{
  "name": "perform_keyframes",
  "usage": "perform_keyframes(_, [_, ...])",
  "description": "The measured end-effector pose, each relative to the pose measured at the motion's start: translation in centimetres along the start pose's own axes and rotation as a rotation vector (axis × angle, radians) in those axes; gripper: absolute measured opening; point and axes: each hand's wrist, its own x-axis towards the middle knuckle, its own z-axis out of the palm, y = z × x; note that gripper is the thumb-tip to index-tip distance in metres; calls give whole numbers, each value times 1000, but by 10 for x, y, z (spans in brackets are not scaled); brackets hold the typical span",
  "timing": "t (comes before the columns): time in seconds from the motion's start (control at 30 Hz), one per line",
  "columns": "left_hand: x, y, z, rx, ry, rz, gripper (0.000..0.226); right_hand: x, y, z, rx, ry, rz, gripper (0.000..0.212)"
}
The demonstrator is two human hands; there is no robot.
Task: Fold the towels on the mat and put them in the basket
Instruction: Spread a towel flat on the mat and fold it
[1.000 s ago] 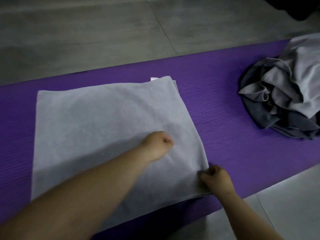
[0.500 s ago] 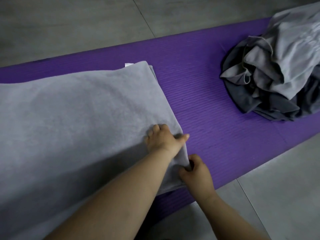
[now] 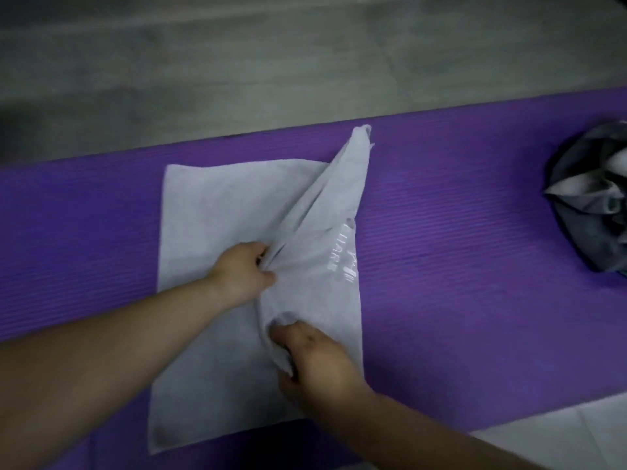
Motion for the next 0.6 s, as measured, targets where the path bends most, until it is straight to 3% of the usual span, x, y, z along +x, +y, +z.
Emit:
perform_keyframes(0.2, [-28,-101,-22,-118,-155,-239,37,24,-41,46,-388,-253,-277,48])
perform_keyframes(0.27, [-21,-115,-16,-226,-145,-208,35,29,-49,52,-312,-555,-116,37])
perform_keyframes(0.3, [-15,-117,-16,-290,-110,-186,33,30,-46,55,-287,-611,-58,35])
perform_keyframes(0.47, [32,-110,-37,-597,62,-103,22,29,-29,70,-424,-346,-167,29])
perform_keyframes(0.6, [62,-98,-46,-677,167,-128,44,34,-38,96,-535,-277,-235,26])
